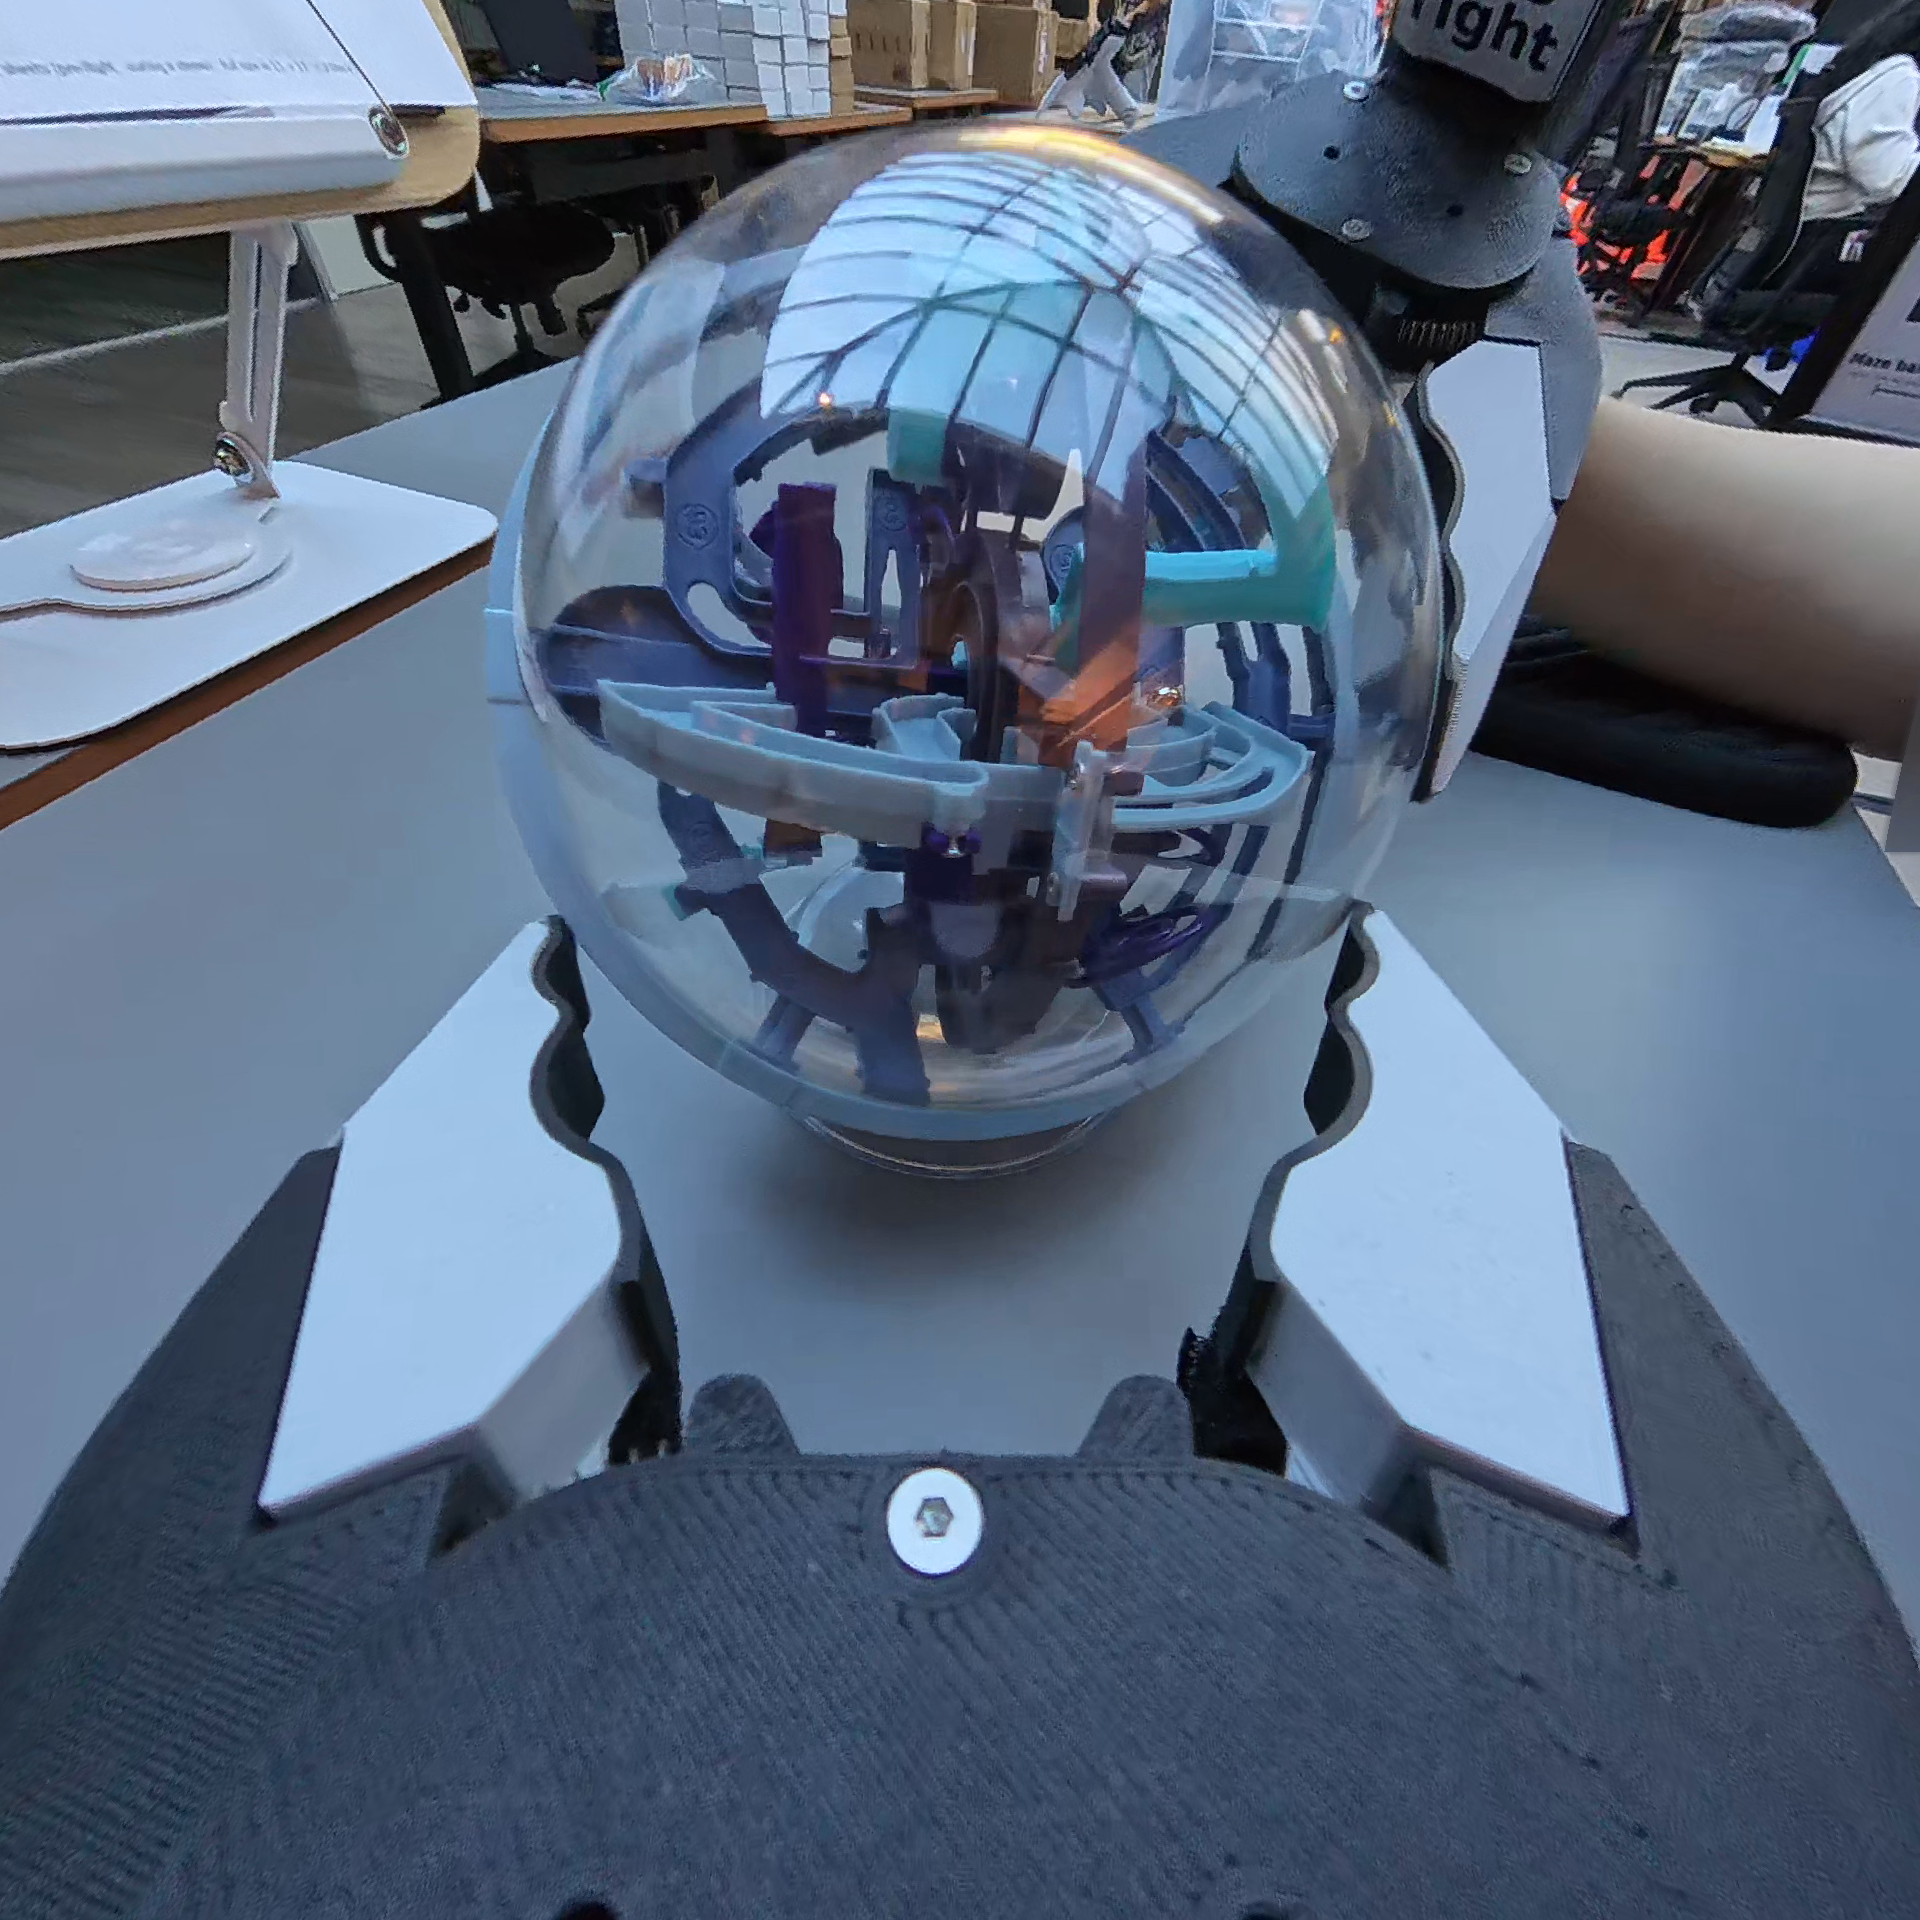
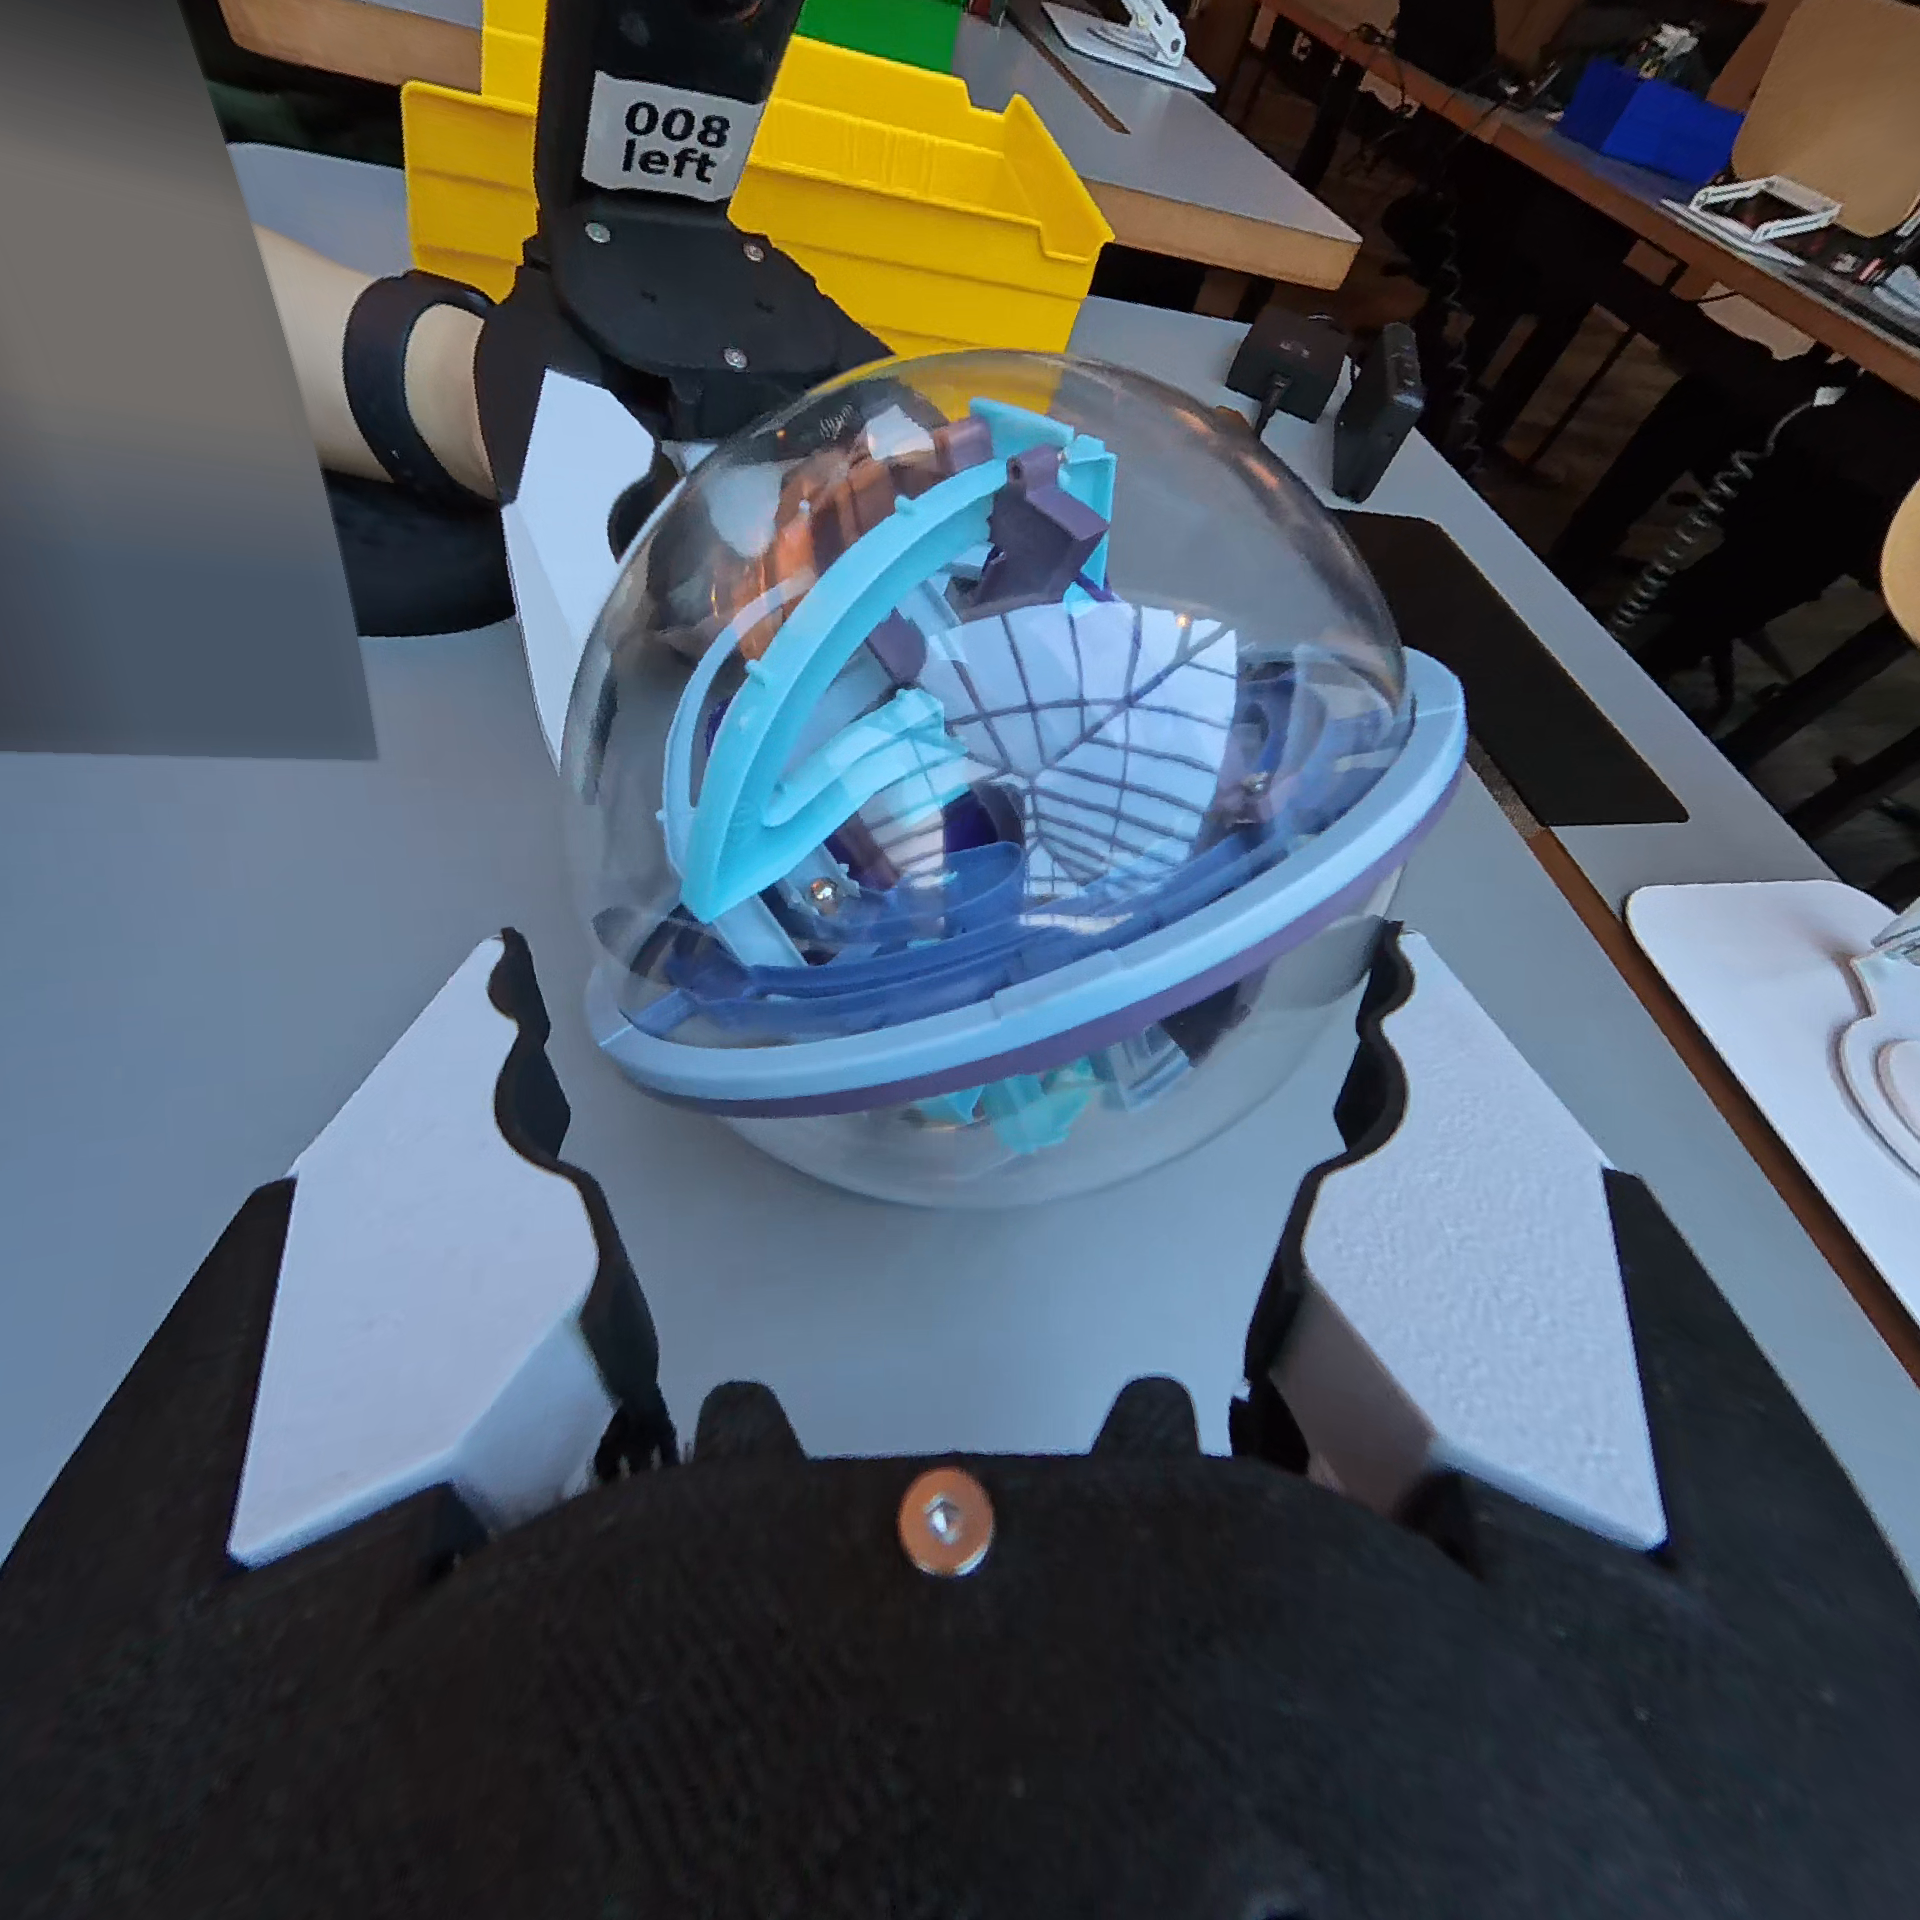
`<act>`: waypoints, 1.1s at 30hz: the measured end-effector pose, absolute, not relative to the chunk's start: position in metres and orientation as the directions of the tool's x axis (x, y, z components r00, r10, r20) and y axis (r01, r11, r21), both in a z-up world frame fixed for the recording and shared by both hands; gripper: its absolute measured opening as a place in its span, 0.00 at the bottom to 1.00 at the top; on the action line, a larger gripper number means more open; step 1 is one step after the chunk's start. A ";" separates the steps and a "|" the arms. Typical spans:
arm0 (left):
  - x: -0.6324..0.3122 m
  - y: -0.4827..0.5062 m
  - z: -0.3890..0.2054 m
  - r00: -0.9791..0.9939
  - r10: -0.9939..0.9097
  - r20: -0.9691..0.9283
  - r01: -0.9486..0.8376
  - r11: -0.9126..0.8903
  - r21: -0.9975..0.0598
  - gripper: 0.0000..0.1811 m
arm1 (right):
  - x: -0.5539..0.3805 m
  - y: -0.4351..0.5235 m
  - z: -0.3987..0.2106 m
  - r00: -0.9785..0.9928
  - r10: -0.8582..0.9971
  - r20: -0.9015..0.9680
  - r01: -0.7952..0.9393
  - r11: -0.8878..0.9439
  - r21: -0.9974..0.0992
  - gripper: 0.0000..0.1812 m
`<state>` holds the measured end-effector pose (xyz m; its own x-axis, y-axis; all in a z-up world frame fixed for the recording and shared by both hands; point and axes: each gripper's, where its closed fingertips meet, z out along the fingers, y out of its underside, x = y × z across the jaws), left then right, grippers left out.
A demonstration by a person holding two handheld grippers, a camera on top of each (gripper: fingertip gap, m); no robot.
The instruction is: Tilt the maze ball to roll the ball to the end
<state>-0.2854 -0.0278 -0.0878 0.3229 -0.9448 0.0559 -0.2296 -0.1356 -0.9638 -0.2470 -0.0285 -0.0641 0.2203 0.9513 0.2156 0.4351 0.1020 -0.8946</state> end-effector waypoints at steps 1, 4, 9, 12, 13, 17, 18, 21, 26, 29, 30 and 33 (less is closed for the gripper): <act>-0.286 -0.028 -0.088 0.317 -0.946 0.060 -0.229 -0.138 -0.964 0.77 | -0.246 -0.029 -0.064 0.222 0.950 0.218 0.435 0.103 -0.894 0.83; -0.290 -0.028 -0.089 0.308 -0.950 0.053 -0.241 -0.132 -0.962 0.76 | -0.242 -0.034 -0.060 0.235 0.950 0.205 0.427 0.089 -0.900 0.81; -0.302 -0.023 -0.089 0.311 -0.949 0.053 -0.247 -0.135 -0.960 0.76 | -0.234 -0.043 -0.061 0.252 0.945 0.207 0.441 0.078 -0.894 0.80; -0.305 -0.022 -0.088 0.306 -0.950 0.060 -0.240 -0.138 -0.961 0.75 | -0.231 -0.044 -0.061 0.252 0.947 0.198 0.454 0.065 -0.889 0.79; -0.306 -0.023 -0.087 0.300 -0.952 0.062 -0.238 -0.138 -0.961 0.74 | -0.230 -0.043 -0.060 0.255 0.947 0.195 0.451 0.062 -0.890 0.78; -0.300 -0.032 -0.092 0.253 -0.963 0.091 -0.251 -0.156 -0.955 0.75 | -0.230 -0.029 -0.049 0.279 0.945 0.170 0.394 0.048 -0.918 0.81; -0.298 -0.034 -0.094 0.247 -0.965 0.086 -0.262 -0.152 -0.953 0.76 | -0.232 -0.026 -0.046 0.279 0.948 0.151 0.371 0.038 -0.928 0.81; -0.292 -0.035 -0.097 0.253 -0.965 0.064 -0.283 -0.137 -0.949 0.76 | -0.242 -0.022 -0.043 0.260 0.962 0.083 0.328 -0.007 -0.945 0.80; -0.294 -0.031 -0.093 0.270 -0.961 0.067 -0.258 -0.139 -0.956 0.72 | -0.245 -0.030 -0.052 0.240 0.967 0.088 0.376 -0.009 -0.926 0.77; -0.301 -0.026 -0.094 0.283 -0.957 0.067 -0.263 -0.145 -0.954 0.75 | -0.242 -0.033 -0.053 0.260 0.961 0.091 0.391 -0.019 -0.920 0.77; -0.303 -0.025 -0.094 0.287 -0.956 0.065 -0.265 -0.145 -0.953 0.75 | -0.240 -0.035 -0.053 0.267 0.959 0.096 0.398 -0.019 -0.917 0.77; -0.309 -0.021 -0.093 0.301 -0.952 0.058 -0.269 -0.143 -0.952 0.75 | -0.235 -0.038 -0.054 0.284 0.952 0.111 0.415 -0.018 -0.910 0.77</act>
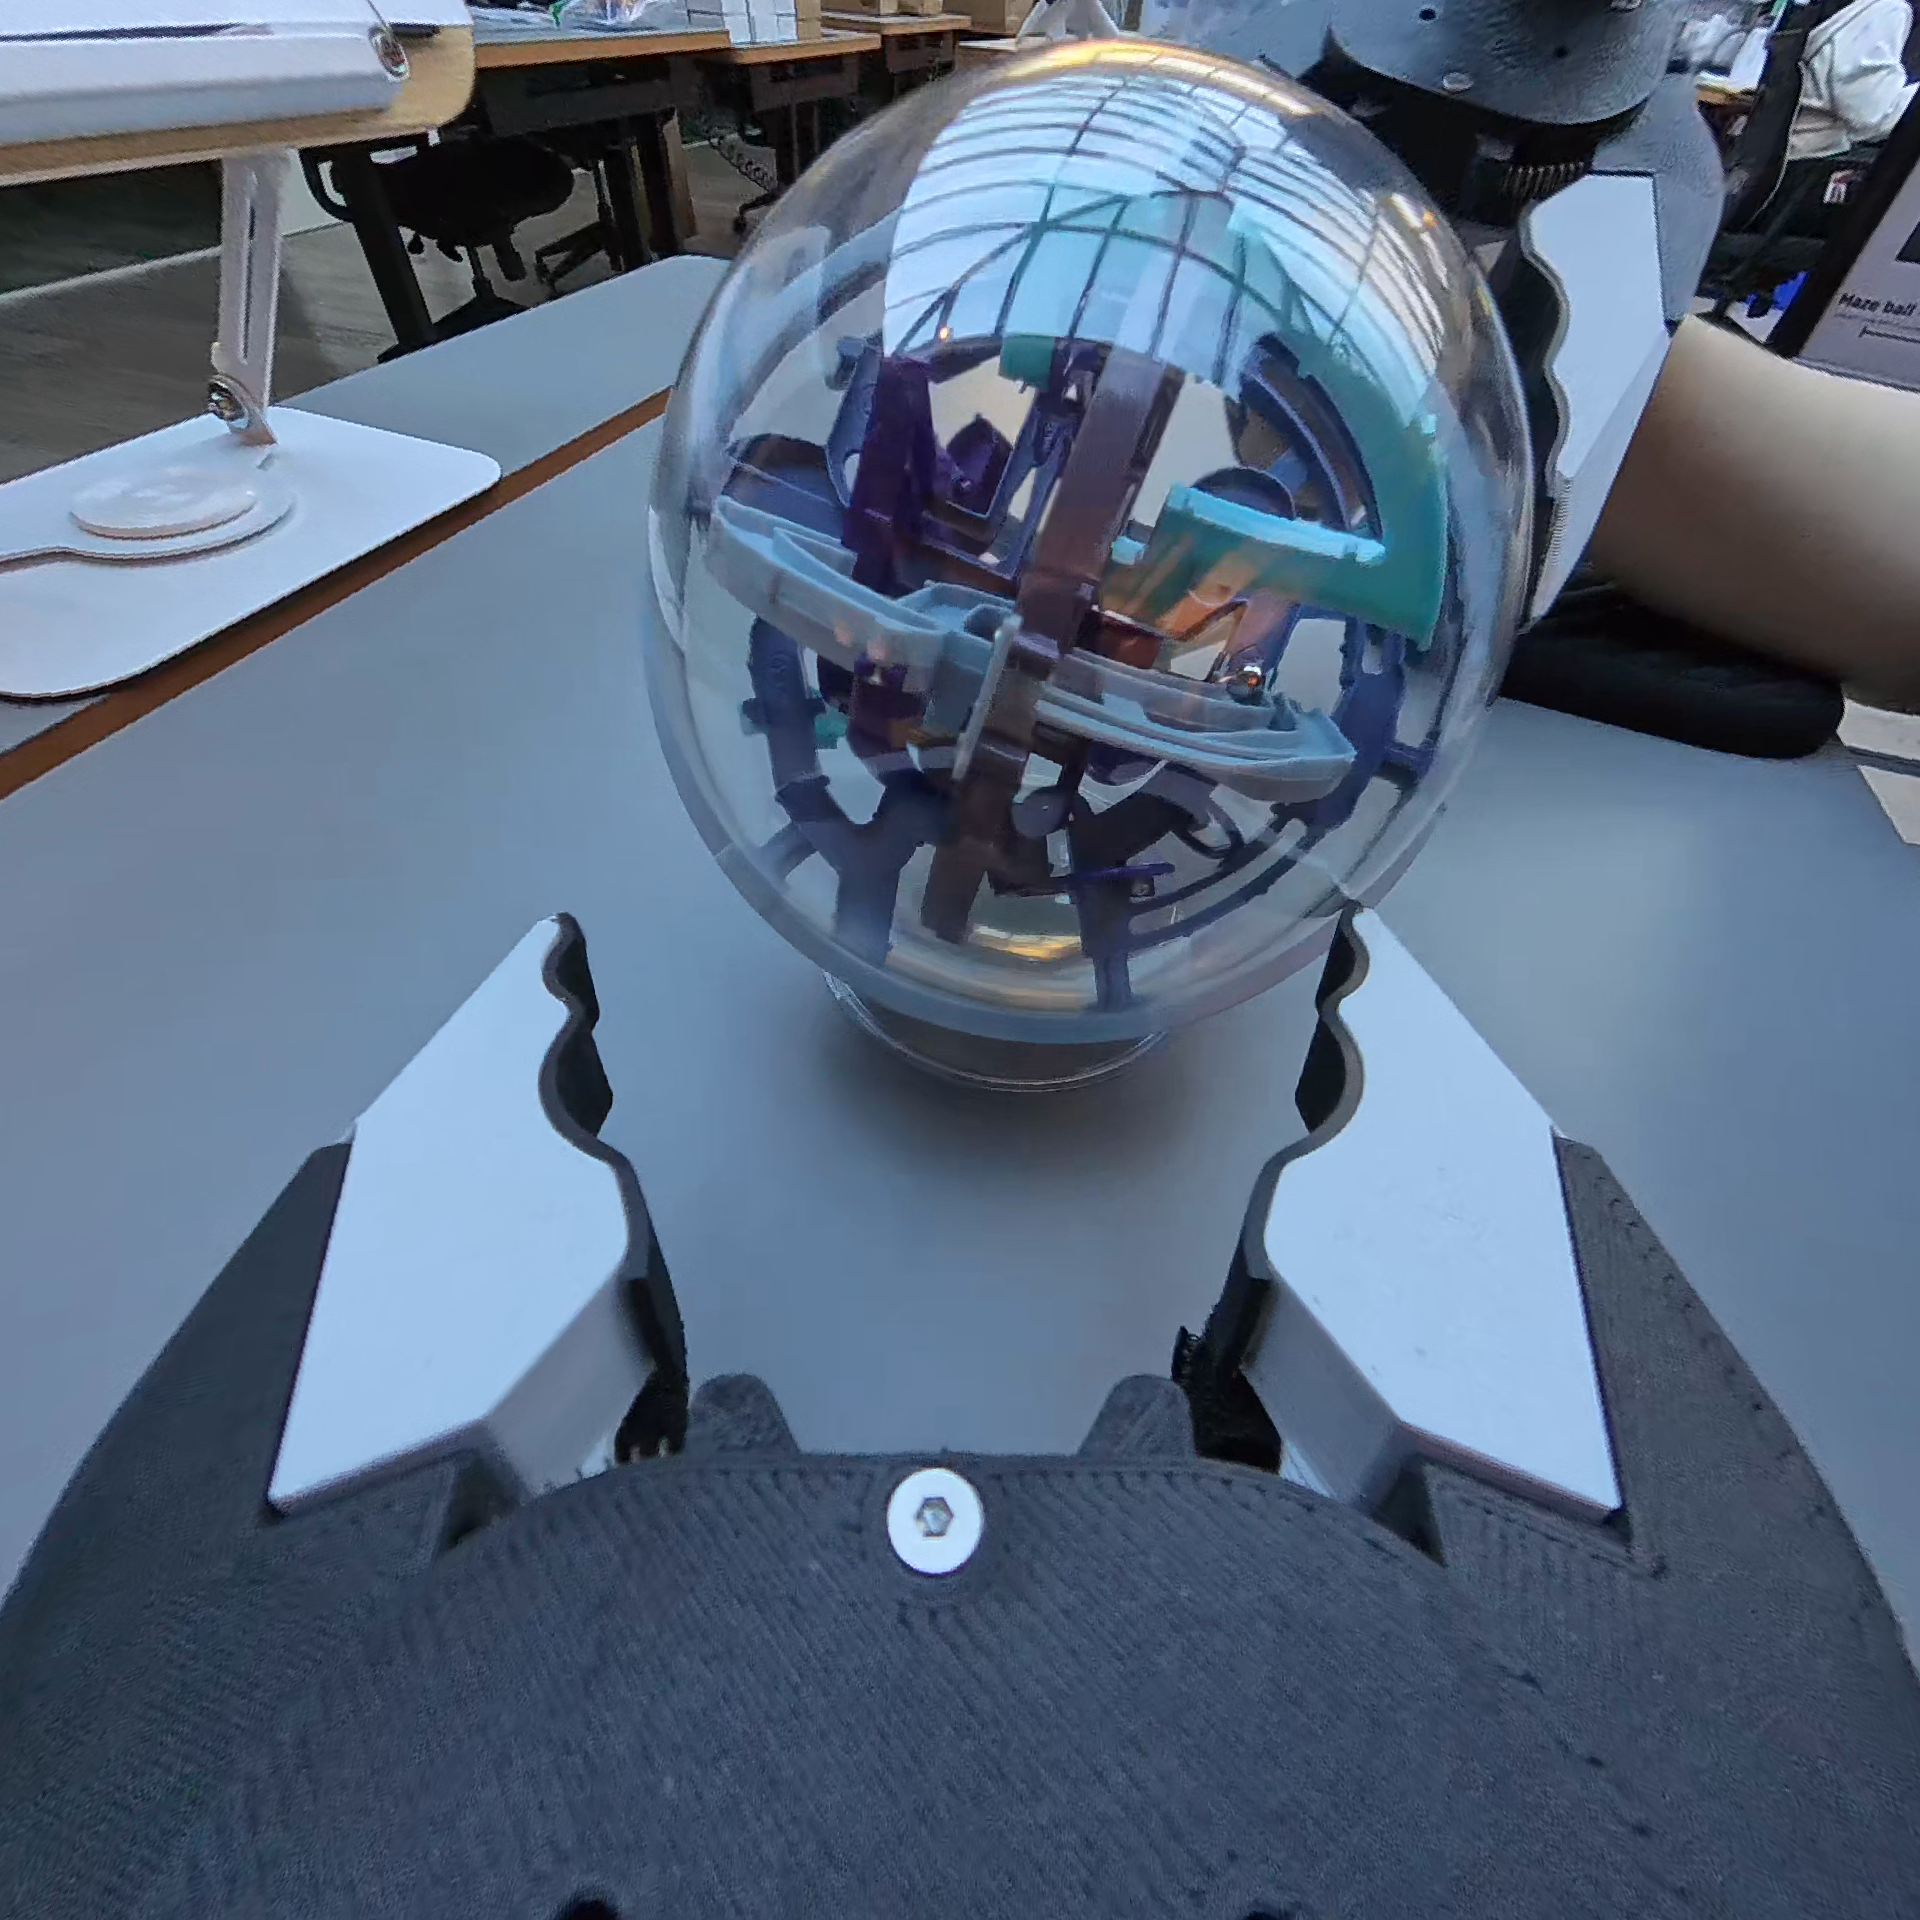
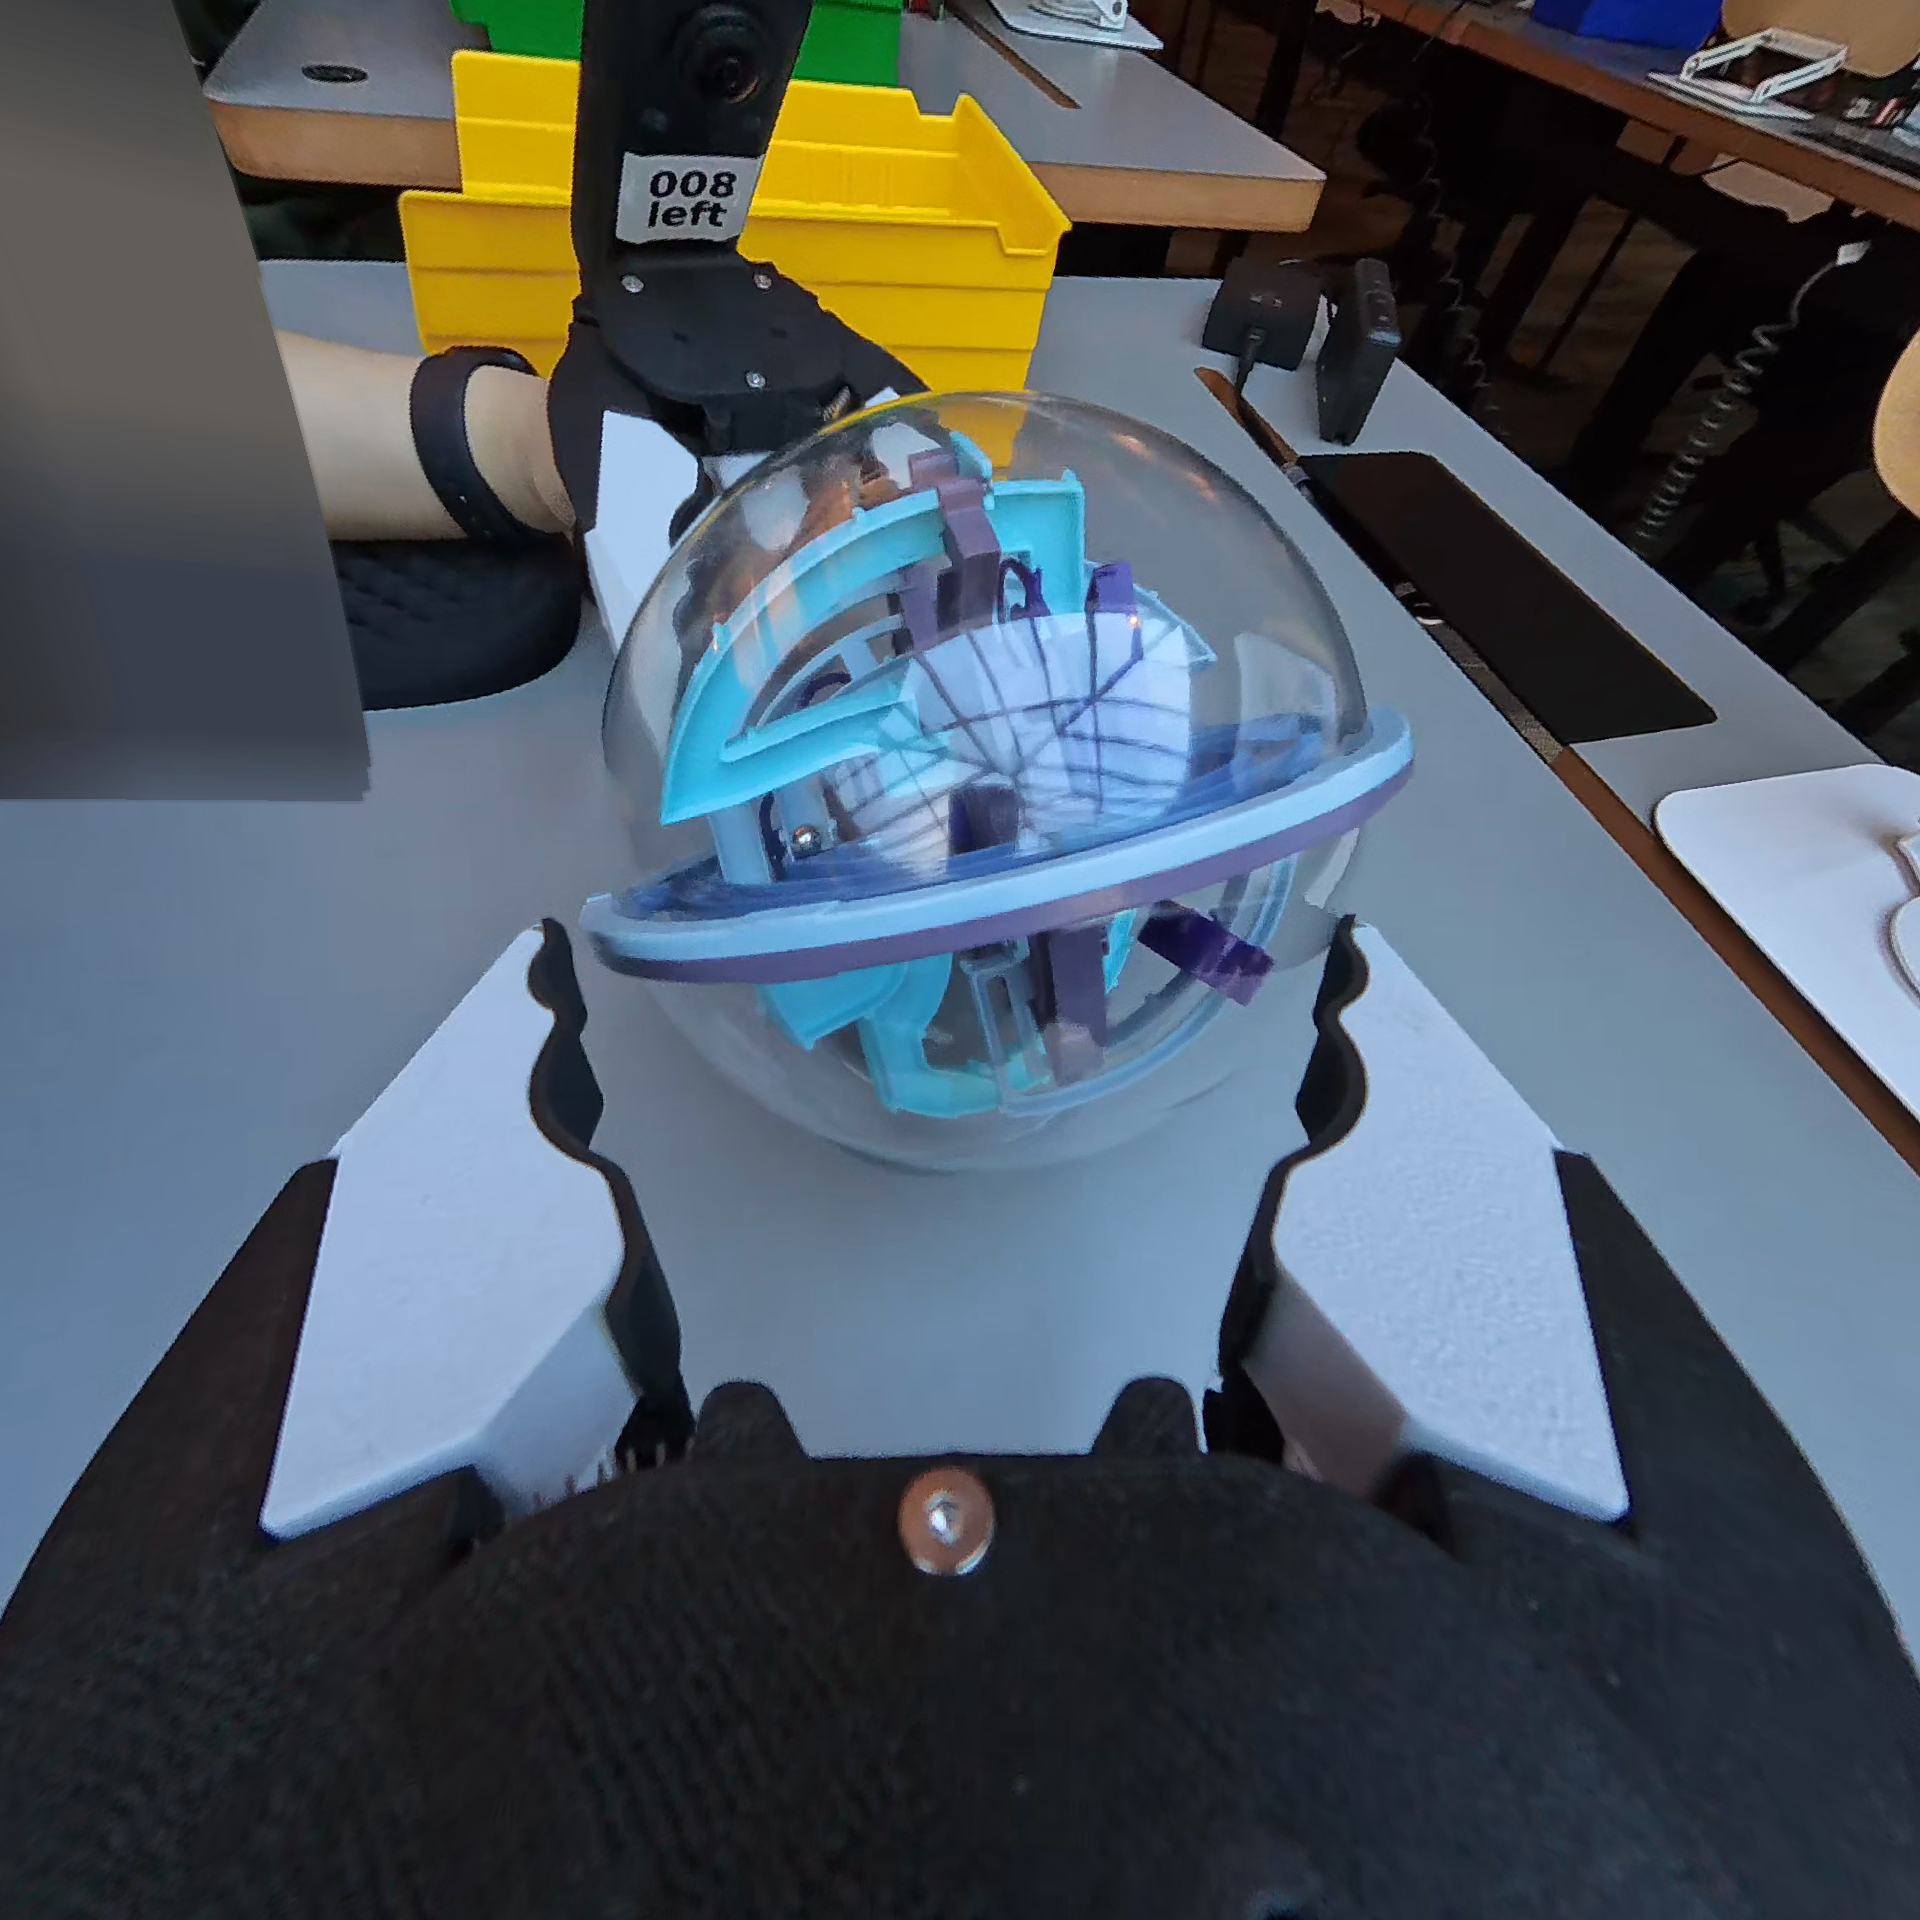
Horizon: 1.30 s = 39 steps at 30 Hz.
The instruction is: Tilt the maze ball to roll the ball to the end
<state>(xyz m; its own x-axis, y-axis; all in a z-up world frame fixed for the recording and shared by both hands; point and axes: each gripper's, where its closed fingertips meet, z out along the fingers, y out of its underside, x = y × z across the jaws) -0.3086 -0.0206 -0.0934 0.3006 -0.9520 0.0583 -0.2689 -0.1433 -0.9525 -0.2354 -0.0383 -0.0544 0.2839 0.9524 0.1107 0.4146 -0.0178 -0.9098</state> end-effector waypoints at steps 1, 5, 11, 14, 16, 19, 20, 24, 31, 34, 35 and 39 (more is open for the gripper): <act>-0.310 -0.019 -0.093 0.304 -0.951 0.058 -0.269 -0.144 -0.952 0.75 | -0.234 -0.040 -0.055 0.285 0.952 0.114 0.421 -0.018 -0.907 0.77; -0.313 -0.020 -0.093 0.291 -0.953 0.084 -0.256 -0.163 -0.953 0.73 | -0.230 -0.039 -0.049 0.293 0.952 0.091 0.404 -0.038 -0.914 0.75; -0.299 -0.034 -0.097 0.235 -0.964 0.124 -0.268 -0.186 -0.945 0.77 | -0.237 -0.022 -0.033 0.329 0.944 -0.023 0.300 -0.127 -0.946 0.76; -0.293 -0.037 -0.100 0.238 -0.964 0.118 -0.286 -0.186 -0.940 0.79 | -0.242 -0.023 -0.039 0.298 0.952 -0.073 0.307 -0.168 -0.937 0.77; -0.290 -0.035 -0.103 0.262 -0.960 0.103 -0.308 -0.185 -0.933 0.80 | -0.243 -0.024 -0.041 0.284 0.955 -0.087 0.311 -0.178 -0.934 0.75; -0.287 -0.033 -0.106 0.277 -0.955 0.102 -0.321 -0.192 -0.927 0.80 | -0.243 -0.026 -0.043 0.276 0.958 -0.082 0.329 -0.174 -0.928 0.74; -0.286 -0.034 -0.106 0.271 -0.957 0.105 -0.319 -0.192 -0.928 0.78 | -0.242 -0.027 -0.044 0.276 0.958 -0.075 0.336 -0.169 -0.927 0.74; -0.283 -0.036 -0.102 0.251 -0.960 0.122 -0.299 -0.197 -0.934 0.74 | -0.241 -0.028 -0.046 0.277 0.959 -0.054 0.352 -0.154 -0.923 0.75; -0.285 -0.033 -0.095 0.266 -0.961 0.076 -0.276 -0.152 -0.949 0.74 | -0.239 -0.030 -0.053 0.287 0.958 -0.021 0.386 -0.135 -0.913 0.75; -0.285 -0.033 -0.095 0.264 -0.962 0.075 -0.276 -0.150 -0.949 0.74 | -0.239 -0.030 -0.053 0.289 0.957 -0.018 0.383 -0.133 -0.914 0.75; -0.285 -0.033 -0.095 0.264 -0.962 0.073 -0.278 -0.148 -0.949 0.74 | -0.239 -0.030 -0.053 0.288 0.957 -0.015 0.381 -0.129 -0.915 0.75; -0.285 -0.033 -0.095 0.266 -0.962 0.065 -0.282 -0.142 -0.949 0.74 | -0.239 -0.030 -0.053 0.290 0.957 -0.017 0.371 -0.128 -0.920 0.75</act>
<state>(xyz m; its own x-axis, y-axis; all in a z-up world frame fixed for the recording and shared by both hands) -0.2853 -0.0335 -0.0950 0.2661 -0.9617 0.0652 -0.2821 -0.1424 -0.9488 -0.2389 -0.0298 -0.0529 0.2896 0.9570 -0.0166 0.3707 -0.1281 -0.9199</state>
